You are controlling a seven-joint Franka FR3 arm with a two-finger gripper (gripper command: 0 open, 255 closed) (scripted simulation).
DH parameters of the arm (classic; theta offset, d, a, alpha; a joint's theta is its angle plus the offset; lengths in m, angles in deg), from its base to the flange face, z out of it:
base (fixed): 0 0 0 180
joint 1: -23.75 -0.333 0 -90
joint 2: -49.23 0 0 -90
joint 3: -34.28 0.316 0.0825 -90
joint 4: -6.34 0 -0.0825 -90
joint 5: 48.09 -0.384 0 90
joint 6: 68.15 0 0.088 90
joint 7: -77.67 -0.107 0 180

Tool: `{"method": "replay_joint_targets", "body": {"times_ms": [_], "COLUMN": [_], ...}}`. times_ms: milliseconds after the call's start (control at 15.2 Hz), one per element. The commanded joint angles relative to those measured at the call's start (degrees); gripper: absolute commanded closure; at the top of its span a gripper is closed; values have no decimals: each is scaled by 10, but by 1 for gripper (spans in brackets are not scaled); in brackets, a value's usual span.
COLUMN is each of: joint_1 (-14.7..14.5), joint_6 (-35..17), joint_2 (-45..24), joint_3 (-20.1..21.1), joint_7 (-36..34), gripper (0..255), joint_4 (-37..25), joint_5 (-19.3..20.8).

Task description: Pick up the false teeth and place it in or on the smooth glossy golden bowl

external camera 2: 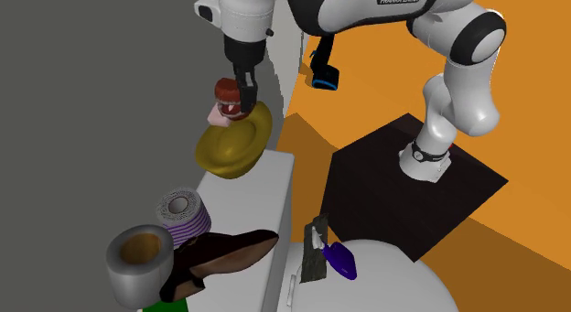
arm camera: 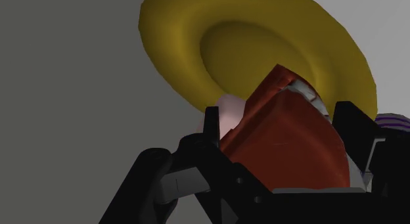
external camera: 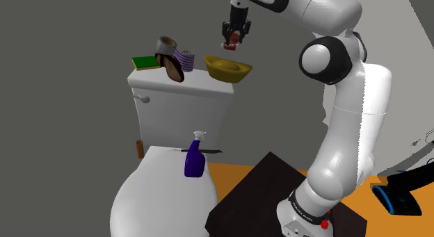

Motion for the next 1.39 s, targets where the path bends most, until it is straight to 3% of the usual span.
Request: {"method": "replay_joint_targets", "body": {"times_ms": [0,858,1320], "joint_1": [13,19,19], "joint_6": [2,-129,-129], "joint_2": [-12,39,39], "joint_3": [-5,-4,-4], "joint_7": [19,0,0], "gripper": [255,255,255], "joint_4": [-18,165,165], "joint_5": [-4,-4,-4]}}
